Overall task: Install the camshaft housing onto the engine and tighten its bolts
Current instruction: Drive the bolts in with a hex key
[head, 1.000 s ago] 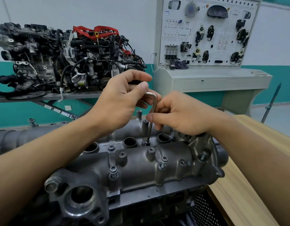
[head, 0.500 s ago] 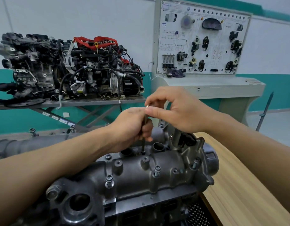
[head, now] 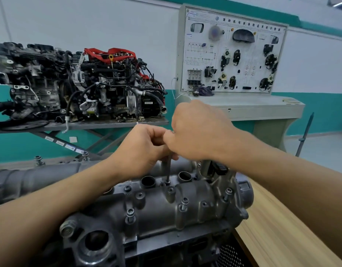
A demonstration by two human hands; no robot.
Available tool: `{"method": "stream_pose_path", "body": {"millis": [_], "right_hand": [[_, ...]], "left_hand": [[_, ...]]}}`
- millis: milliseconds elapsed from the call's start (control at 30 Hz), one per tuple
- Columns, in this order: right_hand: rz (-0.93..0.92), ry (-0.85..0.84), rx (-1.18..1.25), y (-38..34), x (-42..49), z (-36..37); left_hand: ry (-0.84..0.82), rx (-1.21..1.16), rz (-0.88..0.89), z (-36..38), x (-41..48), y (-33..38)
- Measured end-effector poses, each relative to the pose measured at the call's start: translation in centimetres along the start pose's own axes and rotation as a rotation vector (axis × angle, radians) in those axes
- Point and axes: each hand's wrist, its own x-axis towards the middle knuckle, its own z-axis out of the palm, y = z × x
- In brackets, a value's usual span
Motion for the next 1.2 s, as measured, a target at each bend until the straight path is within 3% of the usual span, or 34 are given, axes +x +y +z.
{"method": "stream_pose_path", "body": {"millis": [133,200,367,533,667,800,867,1033,1133,1200], "right_hand": [[-0.191,-0.391,0.368,2.8,1.3,-2.8],[-0.269,-0.501,0.479,4.1,1.5,-3.1],[-0.337,-0.424,0.481,4.6,2.0,-2.0],[-0.392,-0.306,0.149,2.5,2.8,-1.6],[-0.360,-0.353,-0.038,0.9,3.9,-1.6],[-0.236,-0.322,-0.063,1.0,4.1,-0.8],[-0.071,-0.334,0.006,0.9,3.6,0.3],[0.568,-0.534,0.972,2.5,2.7,1.8],[0.679,-0.529,1.416,3.2,1.1,2.0],[0.661,-0.461,1.523,3.2,0.0,2.1]], "left_hand": [[0.002,-0.124,-0.072,0.1,-0.2,-0.1],[-0.016,-0.107,-0.077,0.1,-0.2,-0.2],[-0.025,-0.080,-0.080,0.0,-0.2,-0.1],[-0.041,-0.002,-0.056,0.1,-0.2,-0.5],[-0.034,0.029,-0.031,-0.2,-0.2,-0.5],[-0.041,0.138,-0.034,-0.3,-0.1,-0.6],[-0.054,0.139,-0.037,-0.3,-0.1,-0.6],[-0.046,0.171,-0.014,-0.2,-0.1,-0.7],[-0.047,0.203,0.008,-0.1,-0.2,-0.4],[-0.042,0.233,0.016,-0.1,-0.3,-0.2]]}}
